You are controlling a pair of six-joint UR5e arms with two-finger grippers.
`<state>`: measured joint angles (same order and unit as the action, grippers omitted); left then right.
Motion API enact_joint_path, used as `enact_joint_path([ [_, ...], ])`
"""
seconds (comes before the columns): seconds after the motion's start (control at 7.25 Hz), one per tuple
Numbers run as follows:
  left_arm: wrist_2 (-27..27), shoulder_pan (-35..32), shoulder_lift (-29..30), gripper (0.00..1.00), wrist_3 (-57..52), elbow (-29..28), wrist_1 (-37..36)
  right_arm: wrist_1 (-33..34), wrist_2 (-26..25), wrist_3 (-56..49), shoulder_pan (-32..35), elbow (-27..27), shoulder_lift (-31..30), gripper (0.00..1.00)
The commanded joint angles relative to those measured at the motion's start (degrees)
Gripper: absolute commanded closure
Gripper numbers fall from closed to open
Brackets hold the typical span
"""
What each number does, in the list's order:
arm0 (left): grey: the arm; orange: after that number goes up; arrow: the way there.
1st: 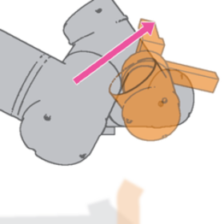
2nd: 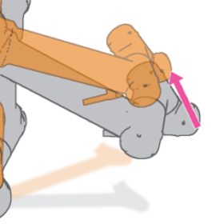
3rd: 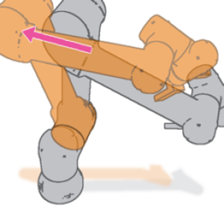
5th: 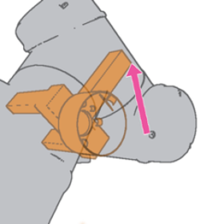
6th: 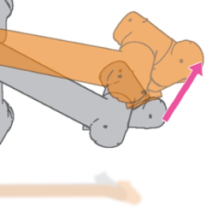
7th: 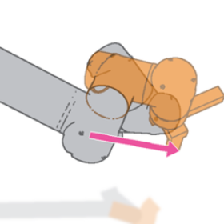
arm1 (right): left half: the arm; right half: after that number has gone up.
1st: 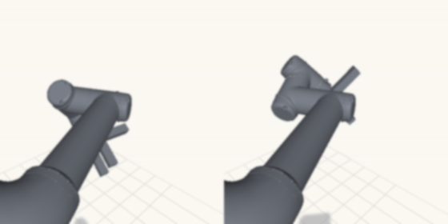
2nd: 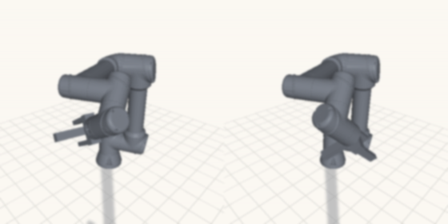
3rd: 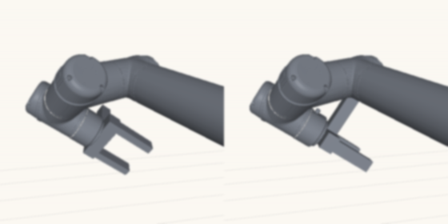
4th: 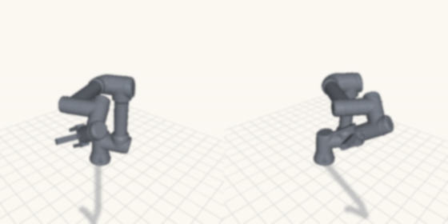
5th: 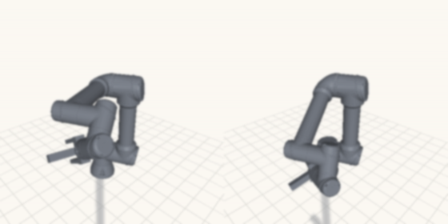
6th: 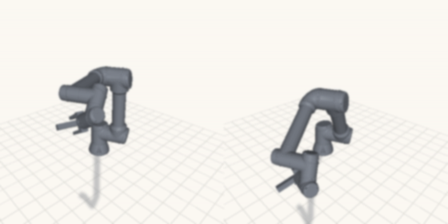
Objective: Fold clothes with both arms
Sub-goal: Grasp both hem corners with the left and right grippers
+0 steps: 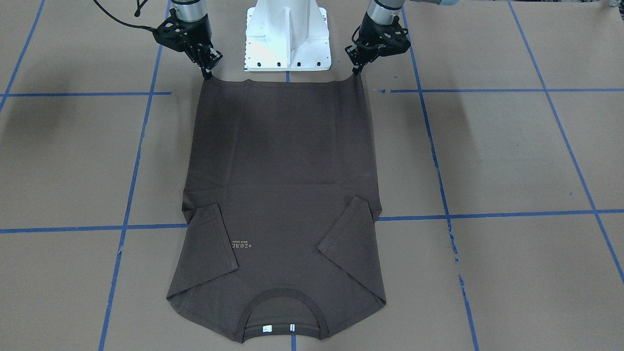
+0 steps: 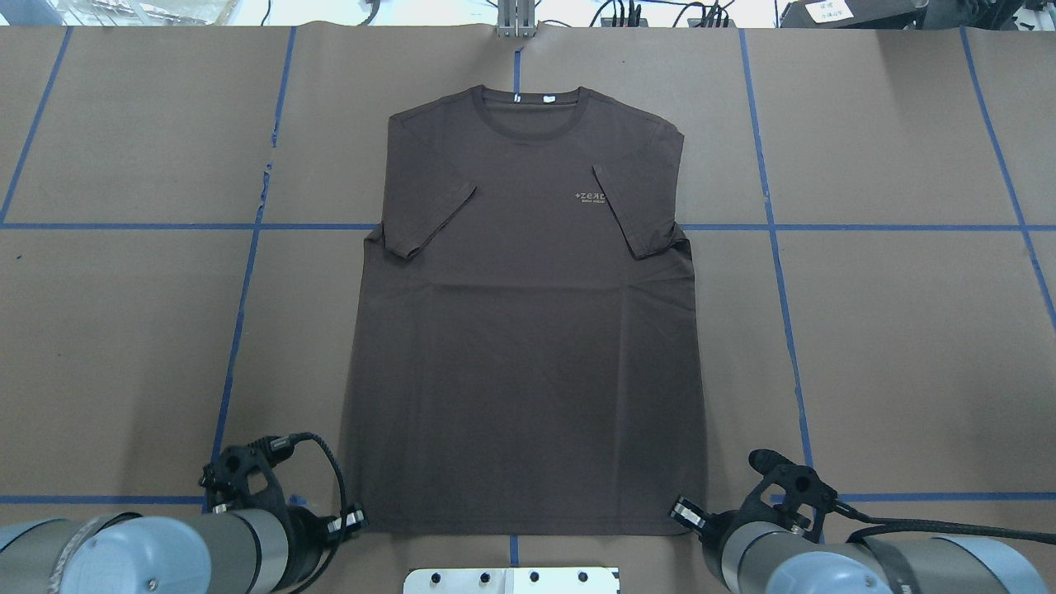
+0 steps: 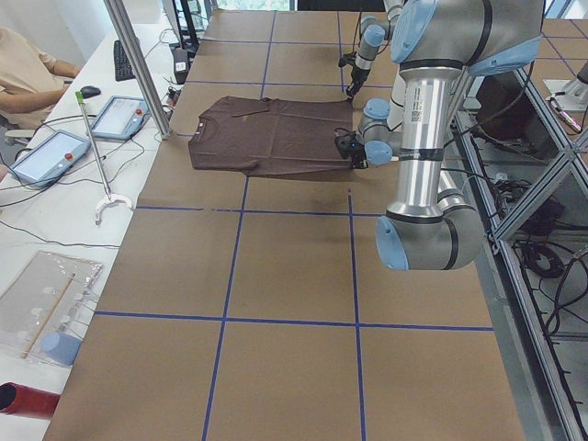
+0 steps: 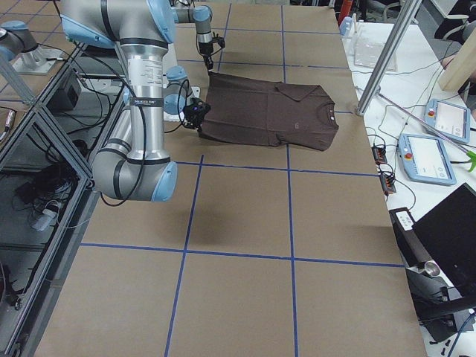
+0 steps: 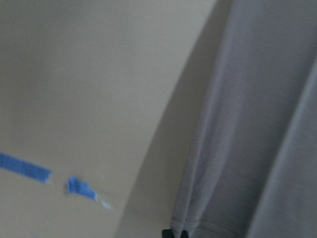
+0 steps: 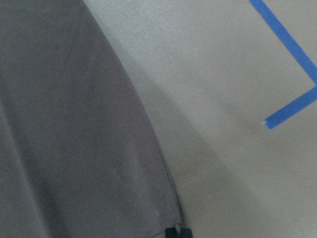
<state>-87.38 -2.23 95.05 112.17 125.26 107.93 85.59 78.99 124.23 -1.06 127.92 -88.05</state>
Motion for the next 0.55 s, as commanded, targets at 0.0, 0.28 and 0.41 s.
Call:
enact_joint_path([
  [0.0,0.02,4.85,0.04,1.00,3.13,7.24,-5.67,0.11,0.29,-1.53,-2.44,8.79,-6.67,1.00],
  [0.28,0.02,2.17,0.66,1.00,0.97,9.39,-7.82,0.19,0.55,-6.32,2.86,10.25,-5.57,1.00],
  [0.41,-0.07,-6.47,3.10,1.00,-10.80,8.87,-7.91,0.54,3.68,-12.98,9.96,8.59,0.36,1.00],
])
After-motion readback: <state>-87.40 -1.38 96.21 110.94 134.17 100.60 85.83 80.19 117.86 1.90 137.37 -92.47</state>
